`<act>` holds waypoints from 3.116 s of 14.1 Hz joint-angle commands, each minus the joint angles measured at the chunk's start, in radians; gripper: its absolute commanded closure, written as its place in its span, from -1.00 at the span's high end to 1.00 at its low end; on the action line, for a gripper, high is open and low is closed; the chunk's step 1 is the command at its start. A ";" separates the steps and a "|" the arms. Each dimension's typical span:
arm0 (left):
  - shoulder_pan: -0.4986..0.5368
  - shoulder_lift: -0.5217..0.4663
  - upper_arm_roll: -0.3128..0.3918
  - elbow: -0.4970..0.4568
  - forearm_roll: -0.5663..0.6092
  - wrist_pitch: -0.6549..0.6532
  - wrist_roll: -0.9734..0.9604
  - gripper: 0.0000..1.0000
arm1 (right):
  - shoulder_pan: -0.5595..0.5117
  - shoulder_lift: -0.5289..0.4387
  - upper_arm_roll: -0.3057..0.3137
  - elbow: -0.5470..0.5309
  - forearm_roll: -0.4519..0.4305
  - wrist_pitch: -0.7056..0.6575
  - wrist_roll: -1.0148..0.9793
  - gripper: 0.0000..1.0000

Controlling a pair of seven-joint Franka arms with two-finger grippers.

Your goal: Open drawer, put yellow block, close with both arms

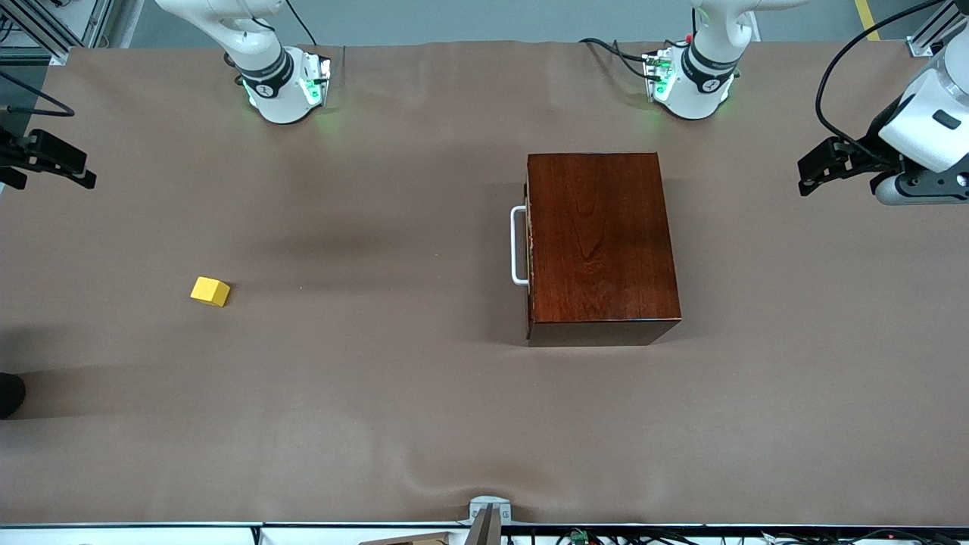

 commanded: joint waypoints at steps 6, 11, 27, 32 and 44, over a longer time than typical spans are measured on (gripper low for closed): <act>-0.116 0.133 -0.073 0.088 0.010 -0.019 -0.036 1.00 | -0.023 -0.016 0.011 -0.014 0.011 -0.002 0.007 1.00; -0.311 0.343 -0.070 0.262 0.016 -0.013 -0.274 1.00 | -0.023 -0.016 0.011 -0.014 0.011 -0.002 0.007 1.00; -0.934 0.750 0.260 0.438 0.036 0.232 -0.824 1.00 | -0.045 -0.013 0.011 -0.013 0.011 -0.001 0.017 1.00; -0.966 0.787 0.268 0.429 0.059 0.240 -0.819 1.00 | -0.062 0.006 0.009 -0.010 0.011 0.010 0.016 1.00; -0.991 0.856 0.261 0.425 0.097 0.249 -0.753 1.00 | -0.068 0.078 0.011 -0.011 0.011 0.094 0.013 1.00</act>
